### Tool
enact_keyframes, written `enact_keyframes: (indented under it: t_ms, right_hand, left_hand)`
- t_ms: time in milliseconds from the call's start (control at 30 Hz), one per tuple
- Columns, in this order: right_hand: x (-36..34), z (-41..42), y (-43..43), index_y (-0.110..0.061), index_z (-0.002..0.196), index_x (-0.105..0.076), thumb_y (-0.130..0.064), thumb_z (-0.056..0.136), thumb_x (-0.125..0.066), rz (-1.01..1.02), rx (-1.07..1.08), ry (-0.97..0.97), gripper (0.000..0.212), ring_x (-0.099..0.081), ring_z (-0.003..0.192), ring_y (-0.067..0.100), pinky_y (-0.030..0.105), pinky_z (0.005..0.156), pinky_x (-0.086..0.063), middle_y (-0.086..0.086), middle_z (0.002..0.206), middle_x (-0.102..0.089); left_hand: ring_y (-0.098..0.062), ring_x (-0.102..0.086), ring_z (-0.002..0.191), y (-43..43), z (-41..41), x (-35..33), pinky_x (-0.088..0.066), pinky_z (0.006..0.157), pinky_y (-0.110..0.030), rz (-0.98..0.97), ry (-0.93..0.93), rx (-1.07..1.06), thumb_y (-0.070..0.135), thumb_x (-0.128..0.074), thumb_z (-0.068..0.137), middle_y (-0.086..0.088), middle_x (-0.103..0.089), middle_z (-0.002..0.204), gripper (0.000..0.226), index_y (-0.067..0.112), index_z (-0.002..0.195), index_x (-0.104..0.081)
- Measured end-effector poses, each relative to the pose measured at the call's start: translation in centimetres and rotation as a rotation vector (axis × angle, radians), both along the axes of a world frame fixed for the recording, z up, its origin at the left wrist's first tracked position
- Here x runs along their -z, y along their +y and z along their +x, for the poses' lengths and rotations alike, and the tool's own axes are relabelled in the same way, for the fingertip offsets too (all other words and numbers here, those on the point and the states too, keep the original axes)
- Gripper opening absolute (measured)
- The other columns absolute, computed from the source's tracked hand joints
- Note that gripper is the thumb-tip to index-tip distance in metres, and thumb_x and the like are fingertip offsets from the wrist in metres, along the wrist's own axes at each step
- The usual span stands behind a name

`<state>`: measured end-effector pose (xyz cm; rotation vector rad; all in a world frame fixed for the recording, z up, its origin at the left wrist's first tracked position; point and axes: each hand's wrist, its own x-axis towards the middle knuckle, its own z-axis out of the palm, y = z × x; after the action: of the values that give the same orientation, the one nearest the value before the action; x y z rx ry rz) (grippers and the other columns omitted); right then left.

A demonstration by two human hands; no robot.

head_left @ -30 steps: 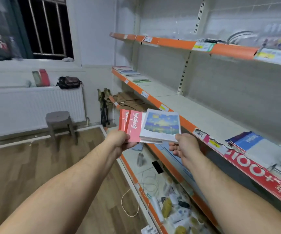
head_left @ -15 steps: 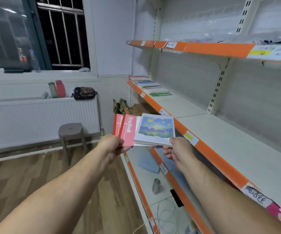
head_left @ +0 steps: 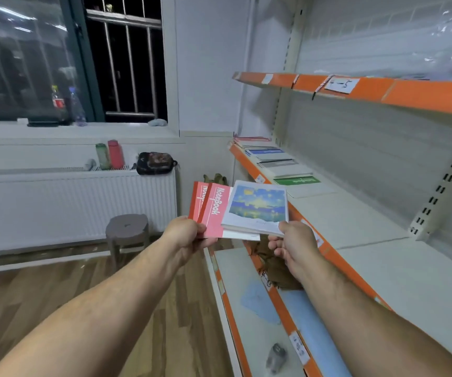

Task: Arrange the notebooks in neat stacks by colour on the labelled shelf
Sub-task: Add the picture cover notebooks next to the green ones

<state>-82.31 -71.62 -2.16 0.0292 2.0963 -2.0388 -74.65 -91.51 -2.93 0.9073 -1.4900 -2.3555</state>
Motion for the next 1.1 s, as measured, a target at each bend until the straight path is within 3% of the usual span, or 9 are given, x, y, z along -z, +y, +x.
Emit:
enact_keyframes:
  t_ms: [300, 500, 633, 800, 933, 1100]
  right_hand:
    - [0.3, -12.7, -13.7, -0.008, 0.1, -0.06, -0.013, 0.102, -0.039, 0.003, 0.077, 0.008, 0.022, -0.052, 0.045, 0.015, 0.022, 0.038, -0.037, 0.011, 0.068, -0.059]
    - [-0.3, -20.1, -20.9, -0.012, 0.104, -0.057, -0.013, 0.104, -0.037, -0.033, 0.17, -0.006, 0.019, -0.05, 0.037, 0.01, 0.018, 0.033, -0.035, 0.011, 0.068, -0.056]
    - [-0.2, -25.1, -23.3, -0.007, 0.112, -0.057, -0.011, 0.104, -0.037, -0.017, 0.202, -0.007, 0.022, -0.05, 0.036, 0.011, 0.018, 0.033, -0.035, 0.012, 0.066, -0.055]
    - [0.3, -32.8, -25.4, -0.004, 0.103, -0.057, -0.011, 0.104, -0.039, -0.004, 0.237, -0.017, 0.019, -0.05, 0.043, 0.016, 0.02, 0.035, -0.035, 0.012, 0.066, -0.056]
    - [0.5, -40.0, -26.8, -0.005, 0.098, -0.058, -0.012, 0.104, -0.039, -0.002, 0.232, -0.027, 0.022, -0.051, 0.045, 0.015, 0.022, 0.038, -0.037, 0.013, 0.069, -0.058]
    - [0.1, -48.2, -27.6, -0.003, 0.099, -0.059, -0.012, 0.103, -0.039, -0.028, 0.226, -0.054, 0.023, -0.05, 0.045, 0.014, 0.025, 0.041, -0.036, 0.013, 0.066, -0.057]
  left_hand:
    - [-0.03, -0.07, 0.097, -14.2, -14.7, -0.8, -0.063, 0.062, -0.037, 0.025, 0.012, 0.073, -0.008, -0.045, 0.098, -0.018, -0.069, 0.112, 0.024, 0.0, 0.118, -0.054]
    - [-0.025, -0.069, 0.083, -21.1, -23.6, -1.8, -0.06, 0.05, -0.03, 0.024, 0.008, 0.142, -0.007, -0.045, 0.099, -0.014, -0.069, 0.1, 0.022, 0.0, 0.118, -0.053]
    - [-0.025, -0.067, 0.082, -23.8, -29.3, -1.5, -0.056, 0.044, -0.028, 0.038, 0.004, 0.166, -0.009, -0.043, 0.099, -0.014, -0.068, 0.099, 0.022, 0.001, 0.115, -0.054]
    - [-0.024, -0.067, 0.084, -25.8, -37.4, -0.8, -0.056, 0.044, -0.027, 0.024, 0.001, 0.217, -0.01, -0.042, 0.099, -0.014, -0.068, 0.099, 0.019, 0.004, 0.102, -0.055]
    - [-0.026, -0.067, 0.084, -27.4, -44.2, -1.1, -0.057, 0.045, -0.028, -0.007, -0.014, 0.221, -0.009, -0.043, 0.1, -0.016, -0.067, 0.102, 0.016, 0.002, 0.105, -0.055]
    - [-0.024, -0.066, 0.077, -28.9, -52.7, -2.6, -0.056, 0.044, -0.028, -0.033, -0.005, 0.242, -0.012, -0.041, 0.098, -0.014, -0.067, 0.091, 0.02, 0.001, 0.098, -0.057]
